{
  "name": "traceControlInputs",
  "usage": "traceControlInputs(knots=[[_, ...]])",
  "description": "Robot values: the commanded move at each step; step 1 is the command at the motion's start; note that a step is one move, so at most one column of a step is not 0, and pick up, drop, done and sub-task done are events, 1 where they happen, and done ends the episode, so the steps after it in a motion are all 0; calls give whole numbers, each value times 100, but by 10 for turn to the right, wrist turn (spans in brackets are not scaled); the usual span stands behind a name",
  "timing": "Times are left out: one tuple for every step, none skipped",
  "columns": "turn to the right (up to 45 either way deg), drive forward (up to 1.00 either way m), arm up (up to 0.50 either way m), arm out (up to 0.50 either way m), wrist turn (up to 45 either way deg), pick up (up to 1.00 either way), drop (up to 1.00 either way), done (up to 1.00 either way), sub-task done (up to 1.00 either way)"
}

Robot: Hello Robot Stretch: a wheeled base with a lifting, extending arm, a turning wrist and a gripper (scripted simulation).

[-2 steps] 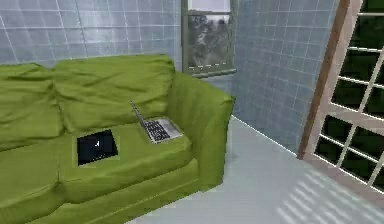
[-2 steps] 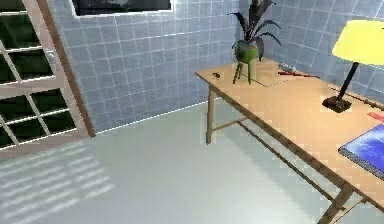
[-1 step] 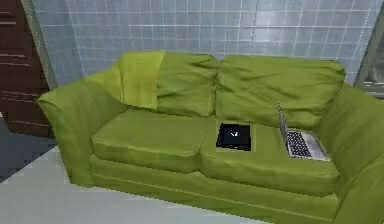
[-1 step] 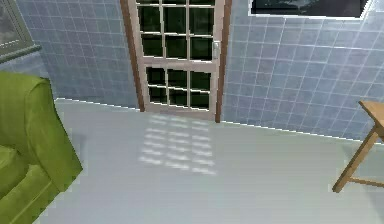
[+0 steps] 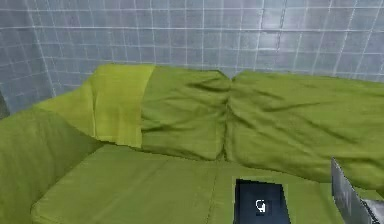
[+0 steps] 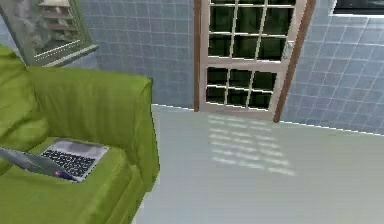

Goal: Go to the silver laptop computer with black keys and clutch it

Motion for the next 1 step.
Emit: traceControlInputs(knots=[[-360, 0, 0, 0, 0, 0, 0, 0, 0]])
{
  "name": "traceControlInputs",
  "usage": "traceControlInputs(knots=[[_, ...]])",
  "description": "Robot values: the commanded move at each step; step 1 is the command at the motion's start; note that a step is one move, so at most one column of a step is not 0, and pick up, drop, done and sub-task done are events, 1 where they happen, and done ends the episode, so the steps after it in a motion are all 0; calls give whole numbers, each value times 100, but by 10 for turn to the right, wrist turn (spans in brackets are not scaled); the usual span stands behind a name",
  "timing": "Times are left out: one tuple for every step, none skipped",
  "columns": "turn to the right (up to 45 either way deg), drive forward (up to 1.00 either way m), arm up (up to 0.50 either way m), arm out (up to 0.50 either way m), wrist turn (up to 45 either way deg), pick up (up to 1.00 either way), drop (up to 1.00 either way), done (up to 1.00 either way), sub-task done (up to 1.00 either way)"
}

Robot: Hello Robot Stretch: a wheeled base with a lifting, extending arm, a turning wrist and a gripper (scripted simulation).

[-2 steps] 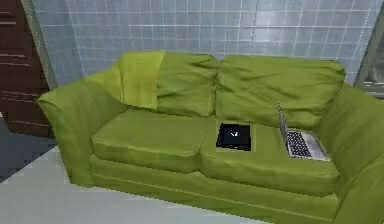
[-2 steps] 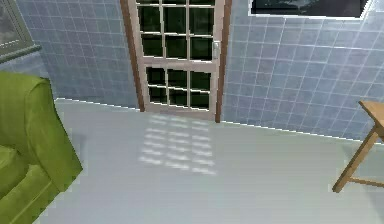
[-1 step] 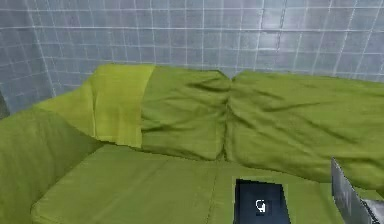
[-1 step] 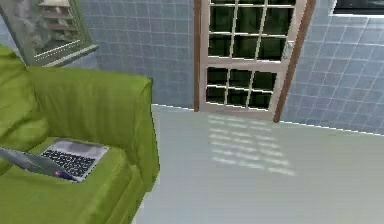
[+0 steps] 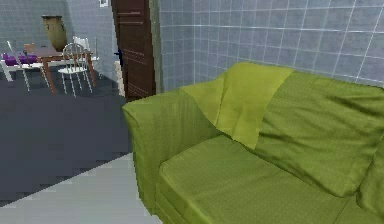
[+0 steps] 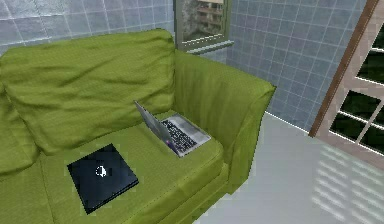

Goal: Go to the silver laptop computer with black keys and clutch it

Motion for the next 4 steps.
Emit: traceControlInputs(knots=[[0, 0, 50, 0, 0, 0, 0, 0, 0], [0, 0, 28, 0, 0, 0, 0, 0, 0], [0, 0, 0, 50, 0, 0, 0, 0, 0], [0, 0, 0, 0, 450, 0, 0, 0, 0]])
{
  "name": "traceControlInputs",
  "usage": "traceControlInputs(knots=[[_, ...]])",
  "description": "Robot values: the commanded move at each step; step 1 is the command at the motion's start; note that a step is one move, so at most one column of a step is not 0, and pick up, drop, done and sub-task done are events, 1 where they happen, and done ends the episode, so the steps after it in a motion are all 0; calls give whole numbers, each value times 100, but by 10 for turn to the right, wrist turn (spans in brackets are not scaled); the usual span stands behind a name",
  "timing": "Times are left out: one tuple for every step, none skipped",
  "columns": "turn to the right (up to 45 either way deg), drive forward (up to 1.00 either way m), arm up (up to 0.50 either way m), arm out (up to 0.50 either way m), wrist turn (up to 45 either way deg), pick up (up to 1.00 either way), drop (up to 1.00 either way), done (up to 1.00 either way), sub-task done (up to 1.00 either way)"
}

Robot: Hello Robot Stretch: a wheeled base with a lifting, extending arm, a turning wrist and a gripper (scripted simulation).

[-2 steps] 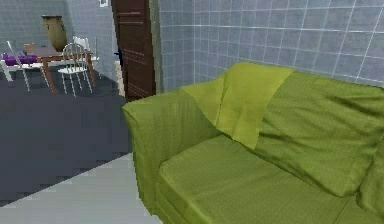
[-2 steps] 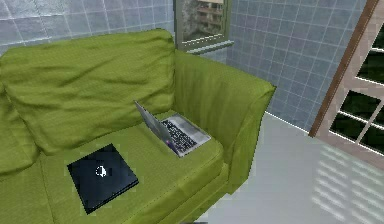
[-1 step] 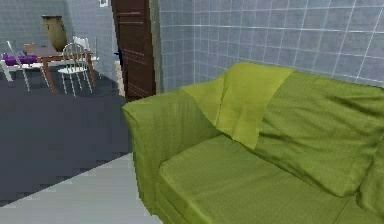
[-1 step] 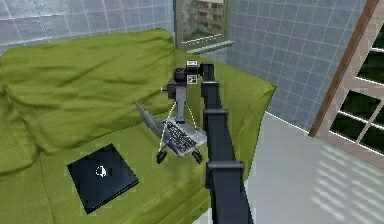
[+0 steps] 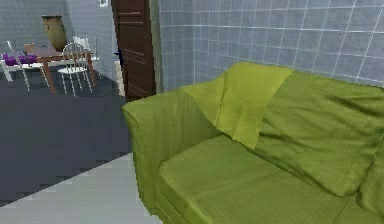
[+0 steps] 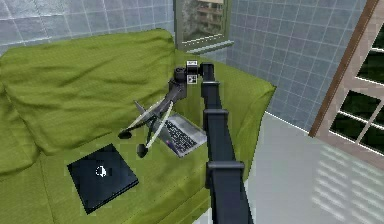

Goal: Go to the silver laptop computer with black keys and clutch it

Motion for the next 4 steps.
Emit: traceControlInputs(knots=[[0, 0, 0, 0, 450, 0, 0, 0, 0], [0, 0, 0, 0, 450, 0, 0, 0, 0], [0, 0, 0, 0, 270, 0, 0, 0, 0], [0, 0, -30, 0, 0, 0, 0, 0, 0]])
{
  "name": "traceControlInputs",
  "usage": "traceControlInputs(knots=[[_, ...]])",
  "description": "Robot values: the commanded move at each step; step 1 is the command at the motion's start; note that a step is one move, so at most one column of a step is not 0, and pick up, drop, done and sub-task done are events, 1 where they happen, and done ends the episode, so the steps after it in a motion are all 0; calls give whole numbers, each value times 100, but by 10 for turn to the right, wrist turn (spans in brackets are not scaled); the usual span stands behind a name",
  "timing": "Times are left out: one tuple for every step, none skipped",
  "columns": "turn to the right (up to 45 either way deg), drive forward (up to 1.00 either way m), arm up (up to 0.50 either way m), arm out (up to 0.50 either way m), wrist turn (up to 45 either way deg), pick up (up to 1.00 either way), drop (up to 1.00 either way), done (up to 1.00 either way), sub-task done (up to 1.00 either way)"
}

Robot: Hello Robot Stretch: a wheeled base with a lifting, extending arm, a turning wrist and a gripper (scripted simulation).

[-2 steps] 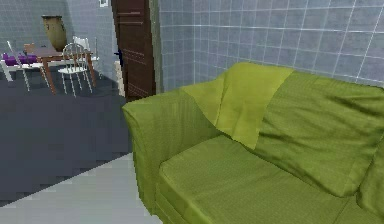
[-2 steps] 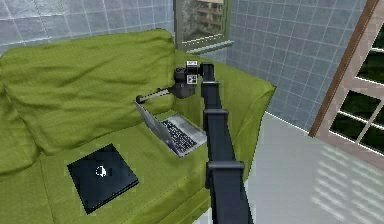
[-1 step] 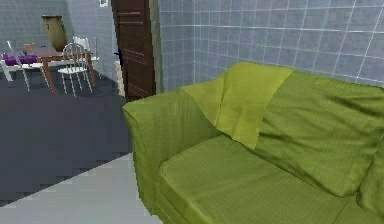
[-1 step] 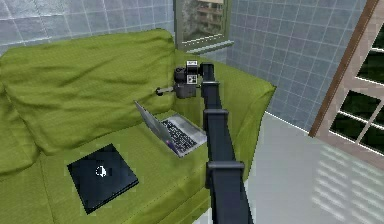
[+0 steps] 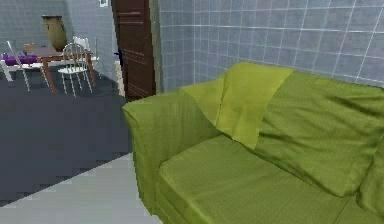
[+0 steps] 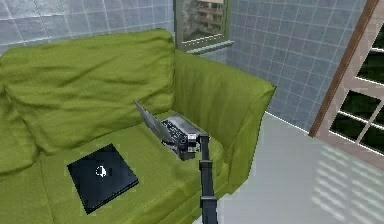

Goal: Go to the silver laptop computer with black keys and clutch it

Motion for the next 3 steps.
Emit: traceControlInputs(knots=[[0, 0, 0, 0, 0, 100, 0, 0, 0], [0, 0, 10, 0, 0, 0, 0, 0, 0], [0, 0, 0, 0, 0, 0, 0, 100, 0]])
